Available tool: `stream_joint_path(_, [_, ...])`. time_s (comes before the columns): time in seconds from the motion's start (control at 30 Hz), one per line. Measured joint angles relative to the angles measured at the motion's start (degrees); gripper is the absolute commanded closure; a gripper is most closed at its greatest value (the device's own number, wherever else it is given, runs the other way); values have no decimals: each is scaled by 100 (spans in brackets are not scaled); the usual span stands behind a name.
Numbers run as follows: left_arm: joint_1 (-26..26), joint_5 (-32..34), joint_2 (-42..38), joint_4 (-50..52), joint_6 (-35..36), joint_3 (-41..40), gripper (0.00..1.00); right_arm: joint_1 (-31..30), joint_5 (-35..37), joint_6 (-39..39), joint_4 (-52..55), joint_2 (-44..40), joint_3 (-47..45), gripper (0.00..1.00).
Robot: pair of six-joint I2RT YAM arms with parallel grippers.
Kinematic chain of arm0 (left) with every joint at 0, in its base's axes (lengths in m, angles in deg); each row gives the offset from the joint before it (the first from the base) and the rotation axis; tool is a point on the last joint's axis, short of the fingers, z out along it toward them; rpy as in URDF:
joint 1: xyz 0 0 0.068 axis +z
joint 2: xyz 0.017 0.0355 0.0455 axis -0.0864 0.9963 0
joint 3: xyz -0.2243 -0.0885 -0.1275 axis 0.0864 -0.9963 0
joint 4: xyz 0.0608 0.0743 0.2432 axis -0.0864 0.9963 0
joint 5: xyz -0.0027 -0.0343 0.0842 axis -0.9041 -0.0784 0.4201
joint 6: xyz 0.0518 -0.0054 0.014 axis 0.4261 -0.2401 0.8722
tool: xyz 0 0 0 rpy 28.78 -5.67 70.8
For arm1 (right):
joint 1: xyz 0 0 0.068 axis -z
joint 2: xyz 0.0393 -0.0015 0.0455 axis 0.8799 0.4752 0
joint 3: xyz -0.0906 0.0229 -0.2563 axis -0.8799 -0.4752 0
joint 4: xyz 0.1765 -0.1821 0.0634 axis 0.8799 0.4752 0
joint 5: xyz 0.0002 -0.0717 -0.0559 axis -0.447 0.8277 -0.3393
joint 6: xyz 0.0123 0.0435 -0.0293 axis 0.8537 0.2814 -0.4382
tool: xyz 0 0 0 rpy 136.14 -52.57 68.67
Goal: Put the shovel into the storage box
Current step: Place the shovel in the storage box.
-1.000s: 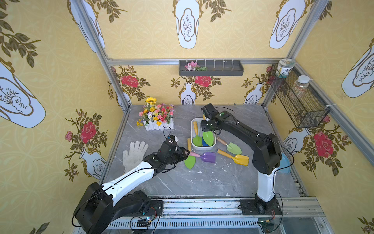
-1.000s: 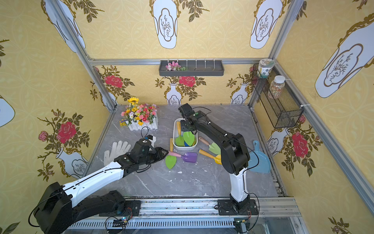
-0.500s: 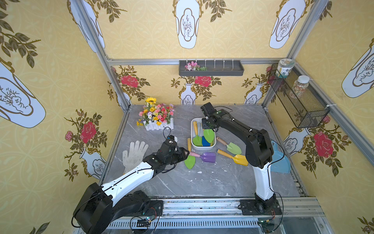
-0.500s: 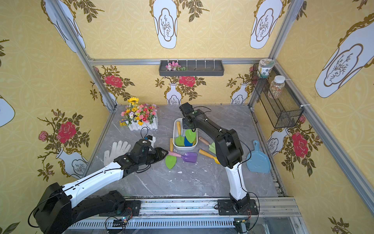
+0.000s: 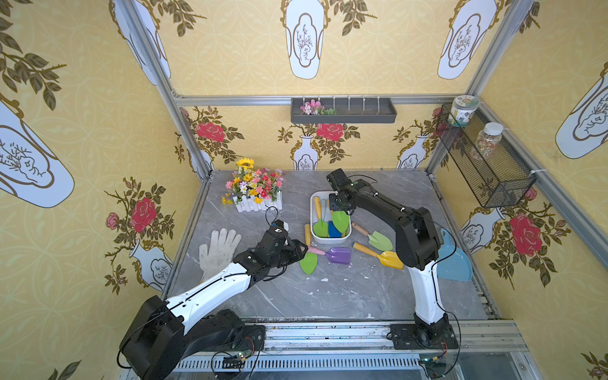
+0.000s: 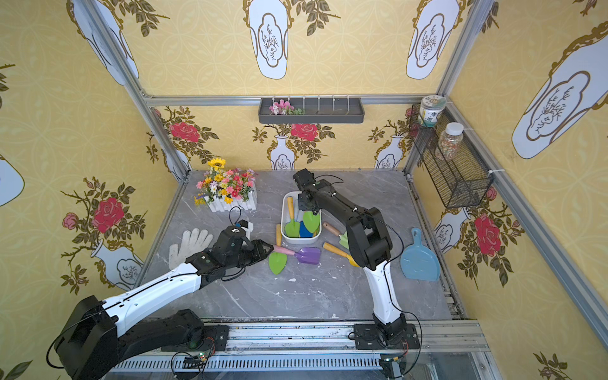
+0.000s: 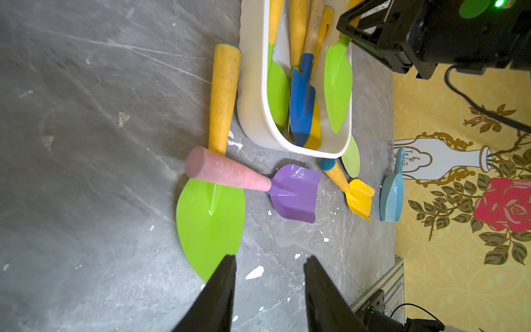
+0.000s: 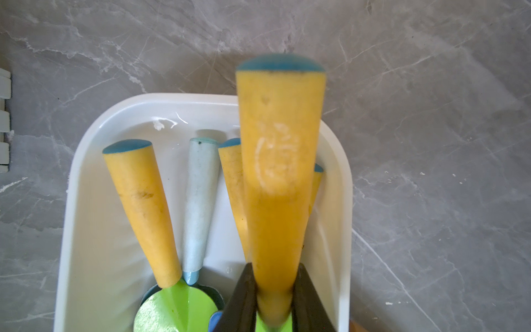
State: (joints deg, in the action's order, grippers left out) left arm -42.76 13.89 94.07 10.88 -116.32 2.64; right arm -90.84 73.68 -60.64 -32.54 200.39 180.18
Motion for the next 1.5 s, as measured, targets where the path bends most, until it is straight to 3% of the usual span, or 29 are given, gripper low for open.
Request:
stream_joint_path(0.53, [0, 2, -11, -13, -17, -28, 56, 7, -26, 79, -199, 39, -273, 74])
stream_joint_path(0.83, [-2, 2, -28, -15, -20, -50, 56, 4, 2, 166, -236, -83, -481, 64])
stream_joint_path(1.5, [0, 4, 87, -22, 9, 120, 56, -302, 90, 166, -225, -1235, -1154, 51])
